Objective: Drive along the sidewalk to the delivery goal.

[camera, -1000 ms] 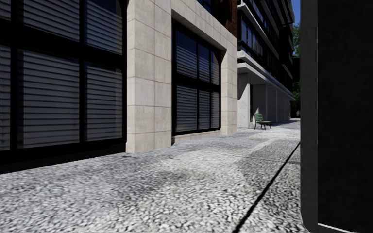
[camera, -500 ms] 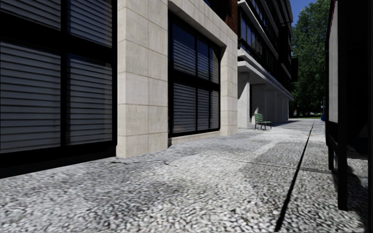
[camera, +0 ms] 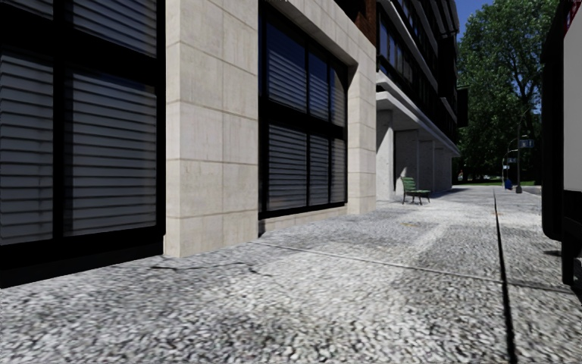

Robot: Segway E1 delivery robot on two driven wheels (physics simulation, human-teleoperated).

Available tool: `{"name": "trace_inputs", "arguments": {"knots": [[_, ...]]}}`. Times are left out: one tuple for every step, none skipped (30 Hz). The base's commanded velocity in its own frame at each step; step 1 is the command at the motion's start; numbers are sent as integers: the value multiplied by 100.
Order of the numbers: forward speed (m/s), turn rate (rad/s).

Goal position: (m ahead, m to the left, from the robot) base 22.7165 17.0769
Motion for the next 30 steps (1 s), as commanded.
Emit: {"name": "trace_inputs", "arguments": {"knots": [[163,0],[164,0],[164,0],[165,-32],[165,-103],[165,-120],[165,-120],[165,-120],[166,-120],[166,-120],[166,-120],[166,-120],[166,-112],[166,-63],[166,-39],[166,-11],[166,-1],[166,0],[166,0],[166,0],[166,0],[166,0],[166,0],[166,0],[166,0],[166,0],[166,0],[166,0],[166,-14],[166,-59]]}}
